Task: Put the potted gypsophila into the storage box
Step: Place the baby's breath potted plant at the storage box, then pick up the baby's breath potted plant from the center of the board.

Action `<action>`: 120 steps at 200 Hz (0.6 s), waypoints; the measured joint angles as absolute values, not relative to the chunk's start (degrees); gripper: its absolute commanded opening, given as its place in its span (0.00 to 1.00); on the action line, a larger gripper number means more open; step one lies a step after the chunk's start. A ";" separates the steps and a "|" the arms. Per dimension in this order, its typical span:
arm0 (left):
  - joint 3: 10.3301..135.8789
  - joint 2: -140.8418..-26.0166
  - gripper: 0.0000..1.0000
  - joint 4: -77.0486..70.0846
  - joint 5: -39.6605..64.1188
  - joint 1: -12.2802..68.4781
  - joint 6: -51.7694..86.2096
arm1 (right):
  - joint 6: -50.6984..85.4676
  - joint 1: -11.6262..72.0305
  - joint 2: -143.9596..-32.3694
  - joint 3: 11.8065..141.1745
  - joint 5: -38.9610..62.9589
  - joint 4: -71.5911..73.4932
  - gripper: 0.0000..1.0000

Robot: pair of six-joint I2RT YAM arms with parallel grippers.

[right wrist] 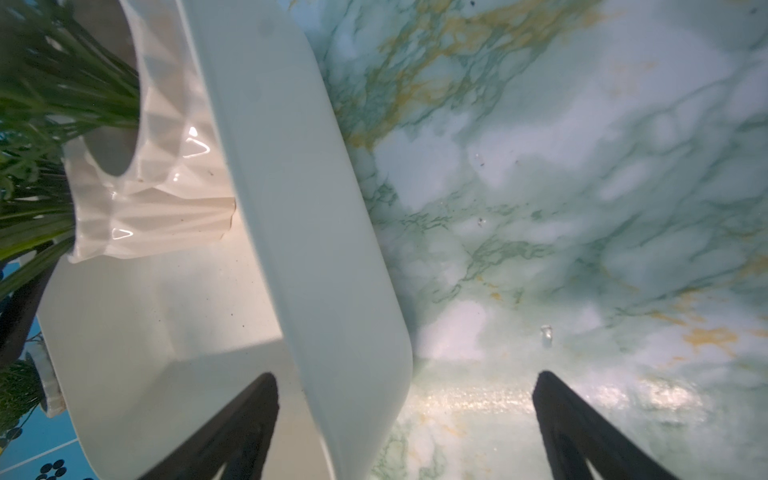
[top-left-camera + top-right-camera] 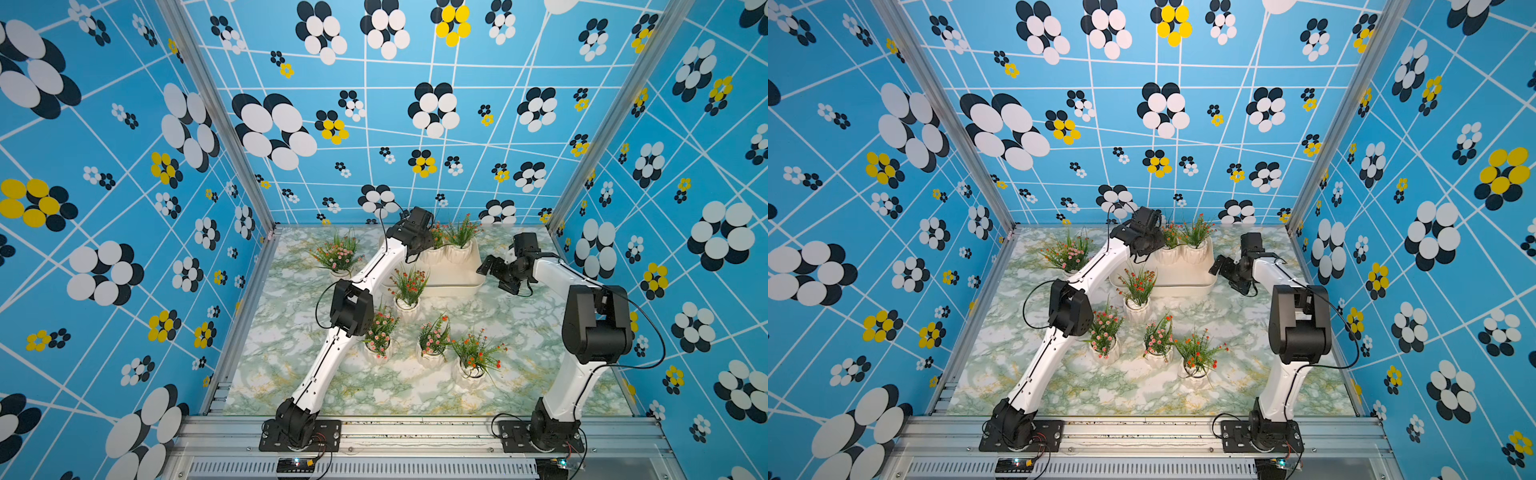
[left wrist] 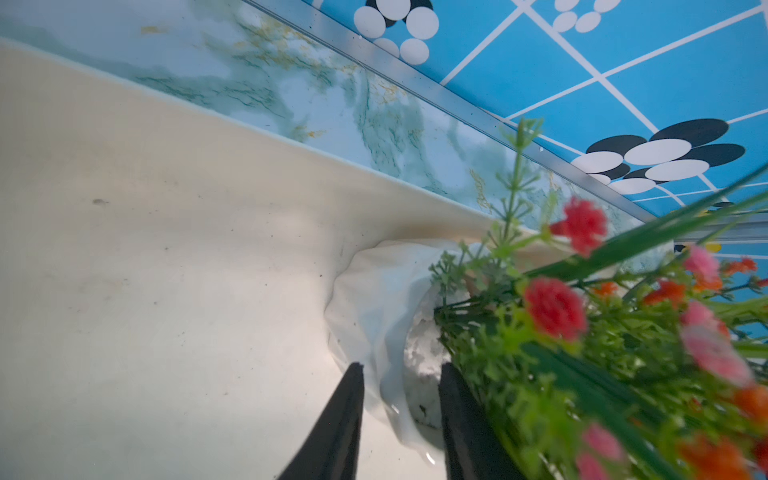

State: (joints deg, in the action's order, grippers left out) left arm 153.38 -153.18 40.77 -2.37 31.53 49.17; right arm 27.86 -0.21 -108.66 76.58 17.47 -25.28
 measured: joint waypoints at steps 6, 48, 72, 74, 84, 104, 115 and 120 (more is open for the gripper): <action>152.90 -152.55 0.41 40.86 -2.55 31.57 48.73 | 27.86 -0.21 -108.44 76.58 17.45 -25.52 0.99; 150.61 -146.32 0.50 42.57 -4.40 32.29 45.10 | 27.77 -0.21 -104.57 76.58 15.97 -29.26 0.99; 147.41 -140.44 0.58 43.33 -5.56 32.69 42.81 | 27.62 -0.21 -100.73 76.55 13.45 -32.91 0.99; 146.91 -139.76 0.59 43.31 -5.63 32.69 42.44 | 27.62 -0.21 -100.40 76.55 13.21 -33.10 0.99; 144.44 -136.84 0.61 43.27 -5.89 32.80 41.60 | 27.62 -0.21 -98.54 76.44 12.03 -34.83 0.99; 137.08 -129.54 0.63 42.28 -6.09 32.84 39.27 | 27.64 -0.21 -93.95 75.00 9.04 -38.17 0.99; 132.18 -125.34 0.65 41.17 -6.11 32.84 38.13 | 27.64 -0.19 -91.02 73.23 7.11 -40.12 0.99; 129.73 -123.44 0.67 40.40 -6.11 32.84 37.76 | 27.64 -0.21 -89.73 72.27 6.33 -41.17 0.99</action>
